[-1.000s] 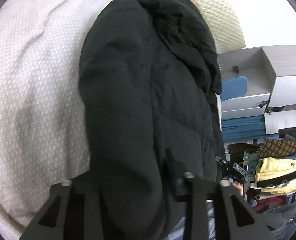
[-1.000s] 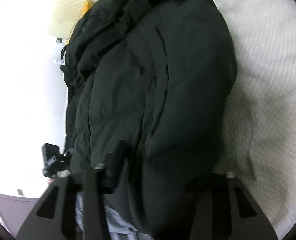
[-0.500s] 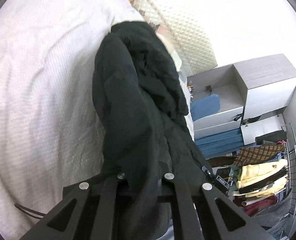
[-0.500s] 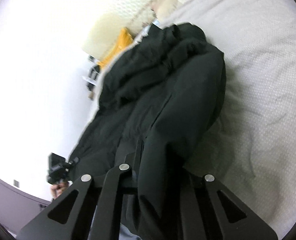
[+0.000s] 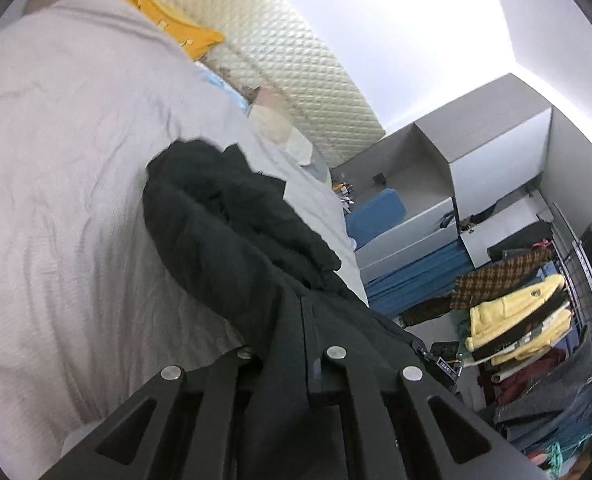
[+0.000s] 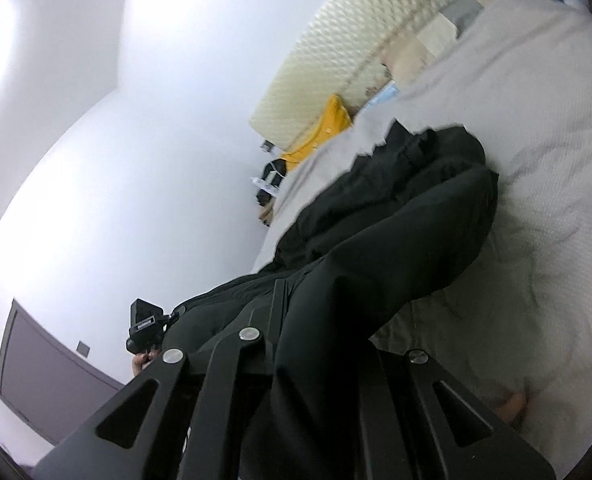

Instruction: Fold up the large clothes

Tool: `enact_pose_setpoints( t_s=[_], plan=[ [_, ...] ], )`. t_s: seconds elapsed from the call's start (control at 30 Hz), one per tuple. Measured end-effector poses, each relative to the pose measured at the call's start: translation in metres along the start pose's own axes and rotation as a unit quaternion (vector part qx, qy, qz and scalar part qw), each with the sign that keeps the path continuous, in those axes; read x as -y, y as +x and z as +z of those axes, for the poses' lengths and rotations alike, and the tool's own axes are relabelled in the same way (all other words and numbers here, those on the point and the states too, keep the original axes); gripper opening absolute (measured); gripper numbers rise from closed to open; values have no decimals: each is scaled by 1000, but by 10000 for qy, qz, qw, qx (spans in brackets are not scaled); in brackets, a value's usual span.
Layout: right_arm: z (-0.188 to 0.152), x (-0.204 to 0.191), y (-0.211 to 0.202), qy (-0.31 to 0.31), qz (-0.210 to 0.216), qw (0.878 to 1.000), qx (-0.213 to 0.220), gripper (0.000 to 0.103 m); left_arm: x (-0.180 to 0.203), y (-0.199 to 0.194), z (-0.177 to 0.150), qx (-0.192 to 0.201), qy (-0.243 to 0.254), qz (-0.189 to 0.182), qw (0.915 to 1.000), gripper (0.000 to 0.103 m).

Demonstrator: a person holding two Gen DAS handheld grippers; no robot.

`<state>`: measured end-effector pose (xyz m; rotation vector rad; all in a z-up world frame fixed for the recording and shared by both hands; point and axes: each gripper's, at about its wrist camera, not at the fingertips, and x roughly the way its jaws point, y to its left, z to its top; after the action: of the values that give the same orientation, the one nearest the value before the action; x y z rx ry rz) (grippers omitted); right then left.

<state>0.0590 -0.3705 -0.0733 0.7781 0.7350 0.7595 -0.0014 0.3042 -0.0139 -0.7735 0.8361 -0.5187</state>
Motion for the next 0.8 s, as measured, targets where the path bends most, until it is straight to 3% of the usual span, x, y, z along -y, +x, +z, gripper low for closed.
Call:
enact_pose_setpoints(
  t_s=[0.3, 0.43, 0.63, 0.8],
  plan=[
    [-15, -52, -53, -341, 5, 9993, 147, 7, 56, -58, -35, -31, 348, 126, 9993, 4],
    [-12, -60, -52, -295, -115, 9995, 91, 8, 66, -67, -38, -56, 455, 315, 9984, 4],
    [25, -40, -39, 40, -277, 9996, -22, 8, 59, -40, -3, -128, 274, 467, 9985, 5],
    [79, -7, -1, 347, -613, 9975, -99, 8, 47, 13, 53, -287, 188, 658, 9972, 5]
  ],
)
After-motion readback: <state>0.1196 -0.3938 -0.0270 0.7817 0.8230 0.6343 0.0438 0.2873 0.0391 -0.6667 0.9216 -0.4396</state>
